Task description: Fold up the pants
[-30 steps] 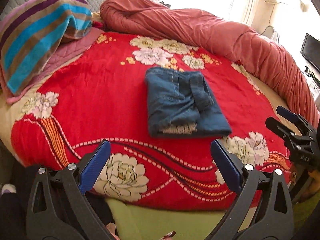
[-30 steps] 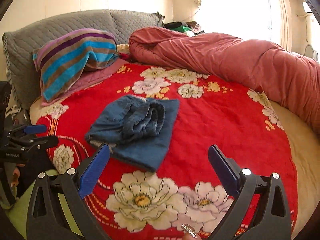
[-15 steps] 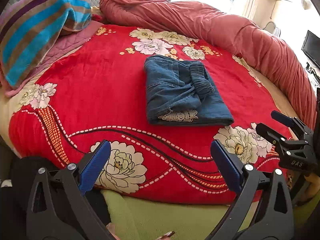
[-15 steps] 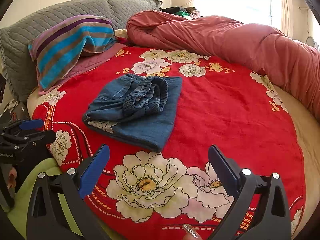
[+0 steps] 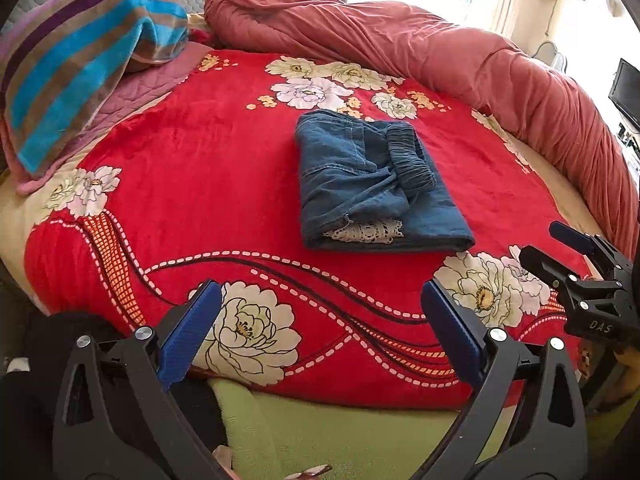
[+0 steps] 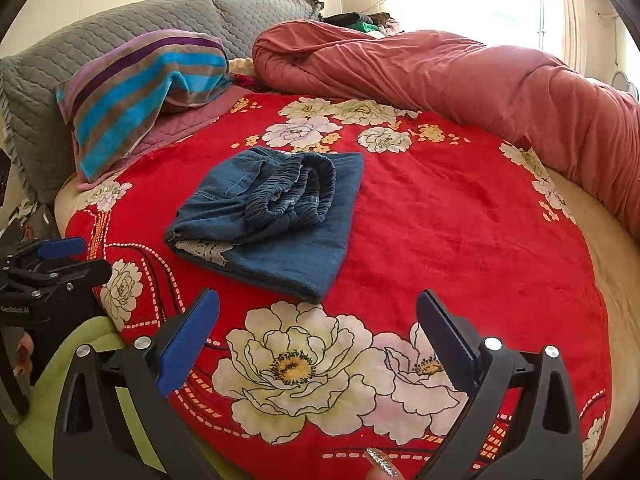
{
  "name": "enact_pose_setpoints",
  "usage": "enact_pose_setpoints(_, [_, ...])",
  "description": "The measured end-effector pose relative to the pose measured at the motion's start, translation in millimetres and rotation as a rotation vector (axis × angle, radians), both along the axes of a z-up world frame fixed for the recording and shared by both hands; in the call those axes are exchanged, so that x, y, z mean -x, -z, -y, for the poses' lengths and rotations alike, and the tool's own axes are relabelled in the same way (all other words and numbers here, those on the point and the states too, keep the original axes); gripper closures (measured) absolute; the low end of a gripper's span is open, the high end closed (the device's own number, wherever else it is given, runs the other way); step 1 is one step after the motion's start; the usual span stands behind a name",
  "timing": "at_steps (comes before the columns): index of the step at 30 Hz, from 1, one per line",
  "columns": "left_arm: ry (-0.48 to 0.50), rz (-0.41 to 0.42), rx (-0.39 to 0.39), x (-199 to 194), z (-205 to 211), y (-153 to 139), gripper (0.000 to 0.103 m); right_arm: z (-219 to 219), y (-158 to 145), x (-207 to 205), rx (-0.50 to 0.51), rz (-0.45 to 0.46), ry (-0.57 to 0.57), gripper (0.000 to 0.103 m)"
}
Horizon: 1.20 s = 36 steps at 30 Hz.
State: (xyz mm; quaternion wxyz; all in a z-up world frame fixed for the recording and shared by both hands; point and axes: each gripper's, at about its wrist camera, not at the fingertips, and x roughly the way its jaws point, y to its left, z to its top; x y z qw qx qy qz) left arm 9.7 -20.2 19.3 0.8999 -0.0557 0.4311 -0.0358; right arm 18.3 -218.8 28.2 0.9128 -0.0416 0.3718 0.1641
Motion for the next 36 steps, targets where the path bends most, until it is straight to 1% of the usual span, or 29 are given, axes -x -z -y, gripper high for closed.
enact_pose_setpoints(14, [-0.009, 0.002, -0.011, 1.0, -2.0, -1.5, 0.010, 2.9, 0.5, -1.2, -0.003, -0.008, 0.005, 0.005])
enact_pose_setpoints(36, [-0.007, -0.005, -0.007, 1.5, -1.7, -0.5, 0.010, 3.7, -1.4, -3.1, -0.002, -0.013, 0.010, 0.005])
